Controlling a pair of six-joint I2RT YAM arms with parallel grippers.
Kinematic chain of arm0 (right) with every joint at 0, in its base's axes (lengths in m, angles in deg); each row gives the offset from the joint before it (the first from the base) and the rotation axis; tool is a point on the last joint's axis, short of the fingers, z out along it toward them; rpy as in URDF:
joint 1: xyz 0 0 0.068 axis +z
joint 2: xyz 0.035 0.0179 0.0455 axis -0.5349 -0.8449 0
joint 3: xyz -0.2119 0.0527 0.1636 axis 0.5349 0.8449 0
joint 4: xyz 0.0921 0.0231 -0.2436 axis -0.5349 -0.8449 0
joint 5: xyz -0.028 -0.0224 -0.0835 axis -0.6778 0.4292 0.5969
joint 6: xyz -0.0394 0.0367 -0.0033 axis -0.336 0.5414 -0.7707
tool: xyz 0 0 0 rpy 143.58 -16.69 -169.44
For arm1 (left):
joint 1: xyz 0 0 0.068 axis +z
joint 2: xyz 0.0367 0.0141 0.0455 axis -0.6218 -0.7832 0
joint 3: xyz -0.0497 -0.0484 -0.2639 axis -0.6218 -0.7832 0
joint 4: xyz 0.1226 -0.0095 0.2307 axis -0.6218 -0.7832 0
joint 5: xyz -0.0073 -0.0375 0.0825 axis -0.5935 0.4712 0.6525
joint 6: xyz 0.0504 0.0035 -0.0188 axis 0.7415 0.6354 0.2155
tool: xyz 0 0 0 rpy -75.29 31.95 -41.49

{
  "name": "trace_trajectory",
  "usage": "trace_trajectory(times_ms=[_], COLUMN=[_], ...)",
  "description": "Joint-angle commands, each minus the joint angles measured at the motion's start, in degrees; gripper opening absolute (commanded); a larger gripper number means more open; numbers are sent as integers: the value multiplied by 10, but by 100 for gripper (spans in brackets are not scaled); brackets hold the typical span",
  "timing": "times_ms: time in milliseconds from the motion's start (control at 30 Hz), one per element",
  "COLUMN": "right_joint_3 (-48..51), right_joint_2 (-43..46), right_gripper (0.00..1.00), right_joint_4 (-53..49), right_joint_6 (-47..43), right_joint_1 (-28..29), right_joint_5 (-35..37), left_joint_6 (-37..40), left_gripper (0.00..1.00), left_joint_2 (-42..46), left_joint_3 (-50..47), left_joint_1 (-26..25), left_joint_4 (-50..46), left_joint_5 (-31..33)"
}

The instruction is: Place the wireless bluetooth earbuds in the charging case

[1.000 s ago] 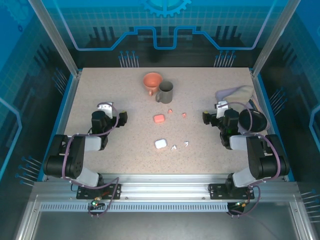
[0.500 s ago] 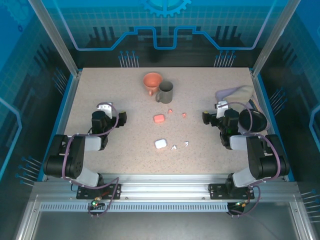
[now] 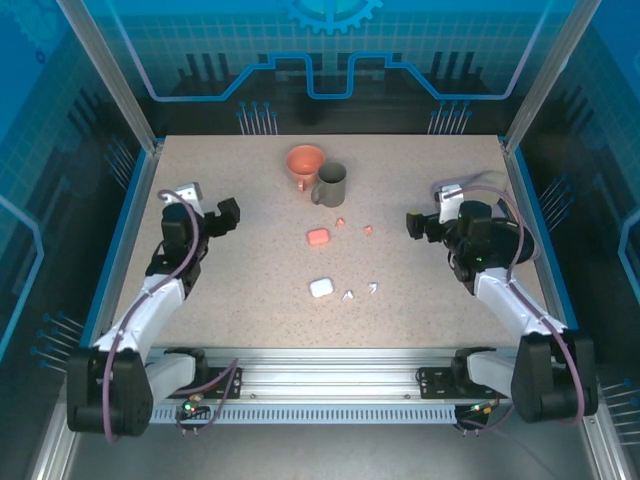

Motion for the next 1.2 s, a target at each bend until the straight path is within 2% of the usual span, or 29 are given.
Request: trace_trajectory(times_ms=[0, 167, 467, 700, 933, 1167], right_joint_3=[-45, -140, -256, -331, -348, -378], right_joint_2=[25, 20, -38, -120, -173, -257], right_gripper=[100, 100, 100, 100, 100, 89], right_joint_4=[-165, -300, -454, -547, -553, -544], right_joint_6=[-33, -97, -221, -314, -394, -438], right_joint_1=[32, 80, 199, 258, 316, 372], right_joint_5=[-47, -82, -94, -104, -79, -41], left_joint_6=[-129, -189, -268, -262, -256, -262], left_gripper=[99, 99, 99, 99, 99, 99], left_joint_2=[36, 76, 144, 169, 173, 186], left_joint_3=[26, 41, -21, -43, -39, -39], left_joint_1=[5, 5, -5, -25, -28, -29], left_joint_4=[-178, -282, -306, -308, -316, -324], left_joint_5=[-60, -126, -259, -262, -257, -247])
